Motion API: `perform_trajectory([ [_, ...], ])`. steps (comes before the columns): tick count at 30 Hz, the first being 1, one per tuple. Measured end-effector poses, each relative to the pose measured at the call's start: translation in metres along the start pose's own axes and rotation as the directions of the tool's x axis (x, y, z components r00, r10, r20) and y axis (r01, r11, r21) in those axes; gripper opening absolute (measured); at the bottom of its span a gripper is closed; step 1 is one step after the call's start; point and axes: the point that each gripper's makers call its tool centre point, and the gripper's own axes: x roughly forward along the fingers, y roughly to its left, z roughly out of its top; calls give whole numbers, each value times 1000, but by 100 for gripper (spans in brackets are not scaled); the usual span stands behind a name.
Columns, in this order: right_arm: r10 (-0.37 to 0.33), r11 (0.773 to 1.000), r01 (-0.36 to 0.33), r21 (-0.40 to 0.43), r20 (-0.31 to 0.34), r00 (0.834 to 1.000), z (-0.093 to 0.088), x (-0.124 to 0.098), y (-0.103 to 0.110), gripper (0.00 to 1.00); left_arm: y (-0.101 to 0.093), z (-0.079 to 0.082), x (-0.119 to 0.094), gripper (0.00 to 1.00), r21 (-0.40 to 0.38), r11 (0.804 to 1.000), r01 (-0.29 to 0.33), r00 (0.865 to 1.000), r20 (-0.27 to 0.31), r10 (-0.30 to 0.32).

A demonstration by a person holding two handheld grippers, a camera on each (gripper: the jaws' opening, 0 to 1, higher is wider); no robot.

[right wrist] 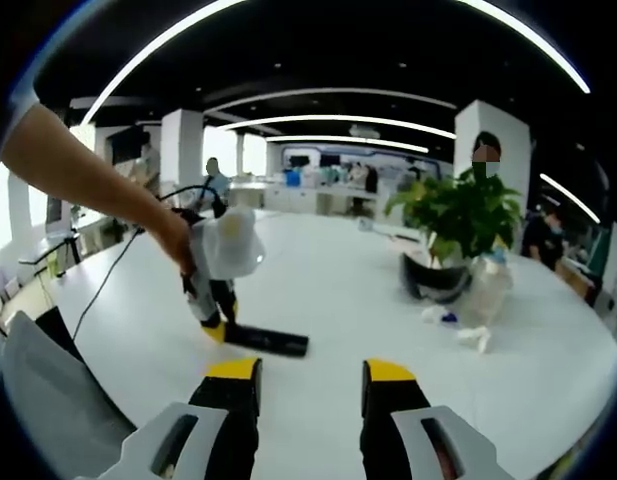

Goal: Press the specified remote control buttons in sequence, fully releasing each button before pressing the next.

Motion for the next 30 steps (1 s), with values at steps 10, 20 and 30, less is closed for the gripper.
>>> perform_trajectory([
  [10, 3, 1000, -4, -16, -25, 1000, -5, 2, 2, 32, -11, -2, 0, 23, 13, 1000, 3, 1000, -11, -3],
  [20, 21, 1000, -22, -6, -50, 999, -10, 1, 4, 18, -29, -8, -2, 23, 7, 1000, 3, 1000, -9, -3],
  [30, 20, 1000, -21, -21, -48, 999, -10, -2, 5, 7, -48, -14, -5, 23, -4, 1000, 2, 1000, -6, -2],
])
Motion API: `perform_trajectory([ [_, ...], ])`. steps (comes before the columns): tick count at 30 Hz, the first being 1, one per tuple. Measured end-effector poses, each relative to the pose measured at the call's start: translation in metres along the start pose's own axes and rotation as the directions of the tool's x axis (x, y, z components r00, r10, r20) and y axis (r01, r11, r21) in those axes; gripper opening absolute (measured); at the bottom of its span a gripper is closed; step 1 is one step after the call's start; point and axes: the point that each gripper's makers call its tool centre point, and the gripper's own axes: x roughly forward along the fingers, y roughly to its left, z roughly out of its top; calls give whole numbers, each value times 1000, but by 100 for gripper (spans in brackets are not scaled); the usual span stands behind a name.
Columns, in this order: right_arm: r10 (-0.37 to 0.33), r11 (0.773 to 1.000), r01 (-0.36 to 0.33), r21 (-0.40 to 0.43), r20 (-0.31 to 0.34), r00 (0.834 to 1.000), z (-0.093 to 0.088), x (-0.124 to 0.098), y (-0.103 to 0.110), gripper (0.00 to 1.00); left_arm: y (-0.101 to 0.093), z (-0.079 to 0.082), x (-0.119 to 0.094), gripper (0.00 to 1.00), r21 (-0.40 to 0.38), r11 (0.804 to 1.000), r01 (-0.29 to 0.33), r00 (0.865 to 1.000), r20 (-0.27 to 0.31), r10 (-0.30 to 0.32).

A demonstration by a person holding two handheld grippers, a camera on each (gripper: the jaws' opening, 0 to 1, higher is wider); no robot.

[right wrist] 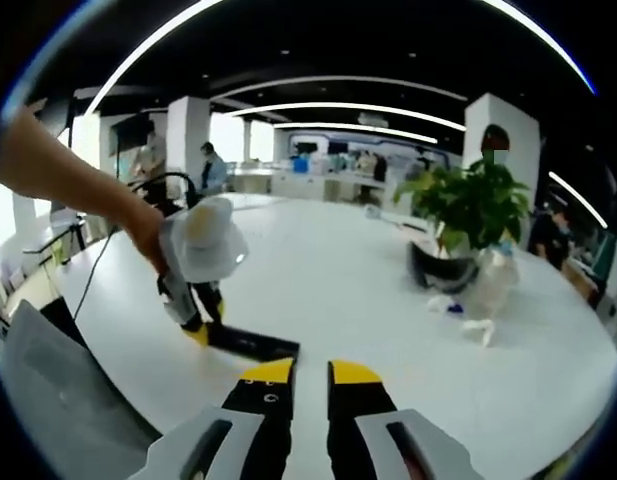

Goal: Press the specified remote control buttons in sequence, fully releasing each button before pressing the next.

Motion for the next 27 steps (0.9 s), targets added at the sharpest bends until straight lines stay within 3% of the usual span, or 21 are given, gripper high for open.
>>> perform_trajectory([
  [8, 3, 1000, -3, 16, 3, 1000, 0, -1, 0, 0, -20, -5, -1, 23, -7, 1000, -3, 1000, 2, 3],
  [27, -15, 1000, 15, 7, -2, 1000, -2, -2, -5, 0, -54, -13, -2, 23, -34, 999, -4, 1000, 20, 5],
])
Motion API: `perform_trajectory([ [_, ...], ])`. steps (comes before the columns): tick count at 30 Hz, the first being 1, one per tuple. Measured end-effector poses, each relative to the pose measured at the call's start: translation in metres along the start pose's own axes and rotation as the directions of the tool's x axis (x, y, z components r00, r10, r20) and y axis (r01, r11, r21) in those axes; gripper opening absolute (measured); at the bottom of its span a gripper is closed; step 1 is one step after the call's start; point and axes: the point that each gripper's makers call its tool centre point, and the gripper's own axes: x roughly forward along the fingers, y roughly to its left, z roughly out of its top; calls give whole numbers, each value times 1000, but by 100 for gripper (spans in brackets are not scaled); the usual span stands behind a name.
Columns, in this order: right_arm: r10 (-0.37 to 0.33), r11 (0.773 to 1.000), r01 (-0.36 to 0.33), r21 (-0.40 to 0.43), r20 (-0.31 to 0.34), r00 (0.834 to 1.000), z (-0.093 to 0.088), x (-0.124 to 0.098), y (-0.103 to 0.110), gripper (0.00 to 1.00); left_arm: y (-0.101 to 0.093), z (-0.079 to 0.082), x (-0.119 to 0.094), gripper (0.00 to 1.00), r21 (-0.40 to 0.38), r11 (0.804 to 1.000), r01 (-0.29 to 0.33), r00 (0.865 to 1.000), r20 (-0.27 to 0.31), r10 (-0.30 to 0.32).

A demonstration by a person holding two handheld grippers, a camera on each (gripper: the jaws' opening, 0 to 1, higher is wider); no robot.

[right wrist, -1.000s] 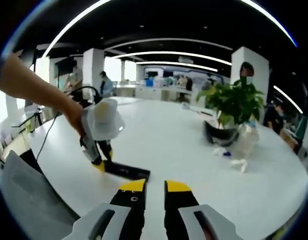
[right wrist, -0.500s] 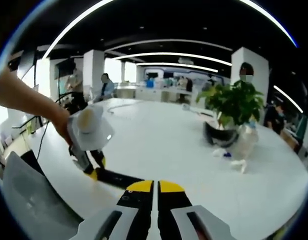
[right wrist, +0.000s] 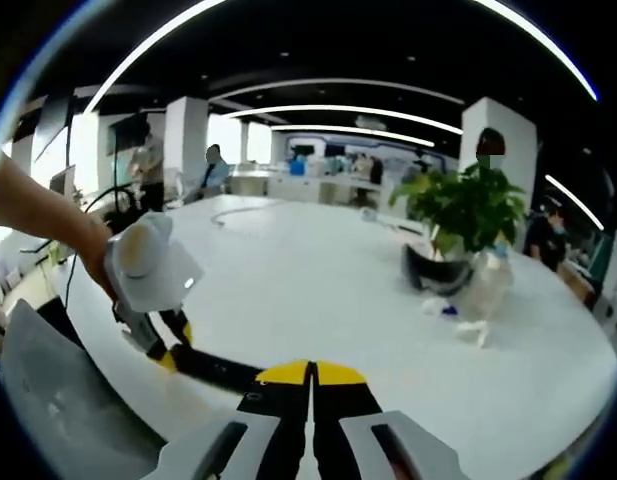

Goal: Press the specified remote control buttons in sequence, fully releasing each button before pressing the next.

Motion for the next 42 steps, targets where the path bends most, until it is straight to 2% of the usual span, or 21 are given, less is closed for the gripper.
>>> perform_trajectory([
  [6, -3, 1000, 3, 16, -5, 1000, -1, 0, -2, 0, -10, -1, -1, 23, 1, 1000, -1, 1000, -4, 1],
  [9, 19, 999, -18, 38, -11, 1000, -2, 0, 1, 0, -16, -3, -1, 23, 7, 1000, -1, 1000, 1, 1],
  [20, 43, 999, -44, -22, -47, 998, -6, 3, 12, 0, -33, -7, -3, 23, -14, 1000, -2, 1000, 28, 3],
  [27, 91, 996, -88, 33, -77, 993, -11, 5, 16, 0, -40, -8, -4, 23, -29, 1000, 0, 999, 51, 1],
  [32, 150, 987, -142, 70, -132, 980, -16, 8, 25, 0, -45, -7, -4, 23, -32, 999, 1, 999, 49, 1],
  [36, 246, 966, -223, 133, -195, 949, -24, 12, 40, 0, -45, -8, -4, 23, -48, 999, 5, 998, 66, -2],
  [39, 295, 948, -249, 197, -260, 919, -34, 20, 44, 0, -47, -8, -4, 23, -58, 998, 3, 997, 75, 1],
  [42, 358, 916, -270, 297, -301, 884, -36, 30, 52, 0, -48, -8, -4, 23, -62, 998, -1, 997, 81, 6],
])
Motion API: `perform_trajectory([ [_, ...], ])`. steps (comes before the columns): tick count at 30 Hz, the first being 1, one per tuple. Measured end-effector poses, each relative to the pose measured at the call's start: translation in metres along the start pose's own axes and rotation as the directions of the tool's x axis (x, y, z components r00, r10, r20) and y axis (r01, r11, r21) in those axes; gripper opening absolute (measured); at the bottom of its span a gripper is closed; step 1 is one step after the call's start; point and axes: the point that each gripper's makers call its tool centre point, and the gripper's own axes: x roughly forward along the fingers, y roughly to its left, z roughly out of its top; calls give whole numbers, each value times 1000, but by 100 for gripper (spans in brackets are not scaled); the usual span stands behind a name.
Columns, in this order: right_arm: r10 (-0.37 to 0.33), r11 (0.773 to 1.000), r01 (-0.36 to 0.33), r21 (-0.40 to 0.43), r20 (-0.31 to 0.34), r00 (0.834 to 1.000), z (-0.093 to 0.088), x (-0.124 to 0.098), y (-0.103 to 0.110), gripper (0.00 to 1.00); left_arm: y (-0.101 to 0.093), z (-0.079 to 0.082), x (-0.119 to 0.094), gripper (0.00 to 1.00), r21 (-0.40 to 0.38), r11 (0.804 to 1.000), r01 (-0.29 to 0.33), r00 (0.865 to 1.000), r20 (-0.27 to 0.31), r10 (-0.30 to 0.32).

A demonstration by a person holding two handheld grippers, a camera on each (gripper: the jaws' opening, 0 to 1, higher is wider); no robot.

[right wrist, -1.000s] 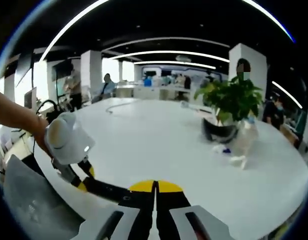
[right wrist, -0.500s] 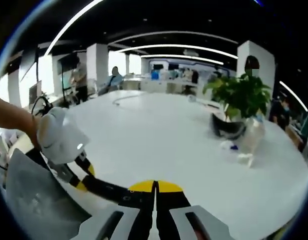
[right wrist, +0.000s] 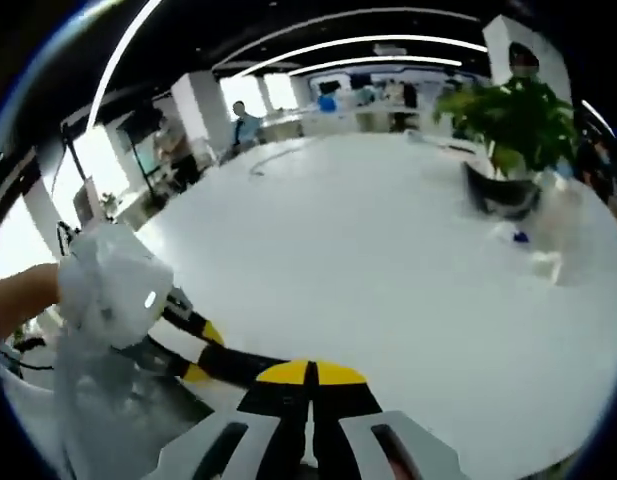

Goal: Press the specified remote control buttons in sequence, fully releasing each button before pressing the next.

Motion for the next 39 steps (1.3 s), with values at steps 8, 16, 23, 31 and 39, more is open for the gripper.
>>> perform_trajectory([
  [8, 47, 993, -36, 114, -95, 994, -4, 27, -4, 0, -1, -2, -2, 23, -29, 1000, 5, 990, 139, -1],
  [16, 56, 981, -37, 190, -98, 994, -13, 35, -7, 0, -2, -3, -4, 24, -67, 998, -6, 969, 246, 23],
  [23, 77, 978, -42, 203, -167, 983, -24, 35, -2, 0, -13, -6, -5, 24, -66, 998, -6, 954, 297, 25],
  [31, 123, 948, -66, 311, -167, 978, -23, 31, -1, 0, -22, -7, -7, 24, -137, 991, -9, 929, 366, 59],
  [39, 118, 965, -35, 258, -313, 942, -50, 38, 5, 0, -26, -9, -7, 24, -170, 985, 4, 890, 450, 74],
])
